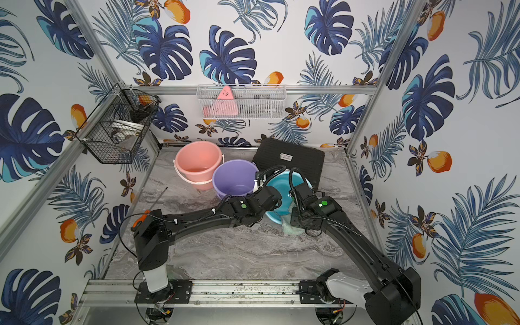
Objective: Wipe the inside of the bucket with a cloth
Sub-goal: Wipe the dirt from the inside of the bucket.
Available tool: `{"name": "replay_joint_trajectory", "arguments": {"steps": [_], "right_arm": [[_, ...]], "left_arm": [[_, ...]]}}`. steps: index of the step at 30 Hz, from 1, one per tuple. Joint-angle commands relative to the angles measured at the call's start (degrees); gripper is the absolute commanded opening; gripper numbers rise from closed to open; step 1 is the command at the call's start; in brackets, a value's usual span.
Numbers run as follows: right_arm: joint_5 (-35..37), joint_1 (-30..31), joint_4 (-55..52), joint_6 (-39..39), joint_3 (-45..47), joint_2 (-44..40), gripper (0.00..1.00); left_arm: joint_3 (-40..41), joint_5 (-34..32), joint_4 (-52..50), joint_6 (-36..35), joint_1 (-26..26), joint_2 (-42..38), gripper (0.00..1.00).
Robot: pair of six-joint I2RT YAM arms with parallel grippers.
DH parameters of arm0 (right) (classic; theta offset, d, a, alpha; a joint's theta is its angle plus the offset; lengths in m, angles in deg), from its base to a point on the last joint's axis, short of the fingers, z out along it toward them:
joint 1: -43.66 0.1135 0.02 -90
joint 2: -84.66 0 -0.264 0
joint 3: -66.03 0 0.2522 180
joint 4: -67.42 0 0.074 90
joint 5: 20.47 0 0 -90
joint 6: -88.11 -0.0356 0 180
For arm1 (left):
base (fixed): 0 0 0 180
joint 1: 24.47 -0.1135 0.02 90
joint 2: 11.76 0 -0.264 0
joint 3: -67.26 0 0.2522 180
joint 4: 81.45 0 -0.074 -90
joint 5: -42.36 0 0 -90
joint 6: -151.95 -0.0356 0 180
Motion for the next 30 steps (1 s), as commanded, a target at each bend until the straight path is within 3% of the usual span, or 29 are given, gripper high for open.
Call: {"name": "replay_joint_trajectory", "arguments": {"steps": [1, 6, 15, 20, 25, 30], "right_arm": [[-10.57, 2.0, 4.29, -1.6, 1.85, -2.84, 0.0], [-19.49, 2.53, 6.45, -2.4, 3.78, -8.19, 0.0], [-27.52, 3.9, -4.77, -0.31, 3.26, -13.2, 0.0], [-32.8, 3.89, -6.47, 1.12, -1.32, -17.02, 0.0], [-19.31, 3.83, -3.3, -0.3, -6.5, -20.35, 0.0], [-11.08, 3.81, 6.7, -0.38, -7.35, -22.75, 0.0]], "left_arm": [[-0.76, 1.42, -1.56, -0.64, -0.32, 0.05, 0.0], [-2.3, 3.07, -2.1, -1.0, -0.93, 0.7, 0.0], [-5.55, 7.15, -3.15, -1.68, -2.69, 2.19, 0.0], [-6.18, 8.19, -3.62, -2.44, -3.05, 2.07, 0.0], [-5.59, 11.06, -3.6, -3.26, -3.23, 1.02, 0.0], [-4.93, 14.37, -3.84, -4.37, -3.49, 0.02, 0.0]]}}
